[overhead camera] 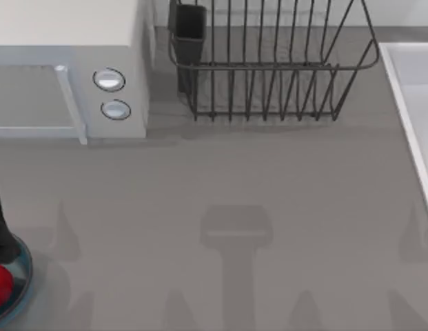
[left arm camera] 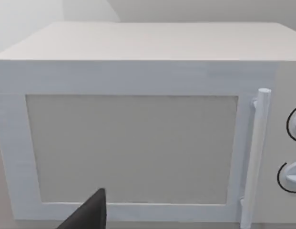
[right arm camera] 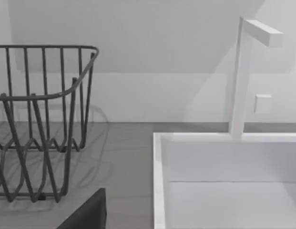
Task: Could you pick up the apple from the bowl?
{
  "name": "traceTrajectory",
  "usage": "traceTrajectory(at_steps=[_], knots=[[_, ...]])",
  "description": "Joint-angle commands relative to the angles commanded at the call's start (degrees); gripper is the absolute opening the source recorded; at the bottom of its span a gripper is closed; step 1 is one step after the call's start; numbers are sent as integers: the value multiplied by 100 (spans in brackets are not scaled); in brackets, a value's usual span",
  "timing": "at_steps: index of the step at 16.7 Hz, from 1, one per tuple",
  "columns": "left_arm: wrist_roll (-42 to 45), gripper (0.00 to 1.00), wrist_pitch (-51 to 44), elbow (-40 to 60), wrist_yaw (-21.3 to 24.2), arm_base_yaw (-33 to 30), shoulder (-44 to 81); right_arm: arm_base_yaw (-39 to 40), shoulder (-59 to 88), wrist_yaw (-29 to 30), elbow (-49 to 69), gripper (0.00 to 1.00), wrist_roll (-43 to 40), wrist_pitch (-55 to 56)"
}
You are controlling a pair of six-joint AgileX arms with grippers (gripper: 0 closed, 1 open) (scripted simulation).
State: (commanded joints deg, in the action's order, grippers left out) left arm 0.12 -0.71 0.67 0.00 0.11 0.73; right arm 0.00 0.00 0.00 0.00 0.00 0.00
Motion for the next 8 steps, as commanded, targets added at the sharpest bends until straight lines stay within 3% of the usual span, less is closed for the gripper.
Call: traceTrajectory(at_steps=[4, 8], knots=[[129, 100, -827, 710, 0, 115, 867, 0, 0, 0, 0, 100, 0, 0], [341, 100, -2252, 1880, 1, 306, 2654, 0, 0, 0, 0, 100, 0, 0]])
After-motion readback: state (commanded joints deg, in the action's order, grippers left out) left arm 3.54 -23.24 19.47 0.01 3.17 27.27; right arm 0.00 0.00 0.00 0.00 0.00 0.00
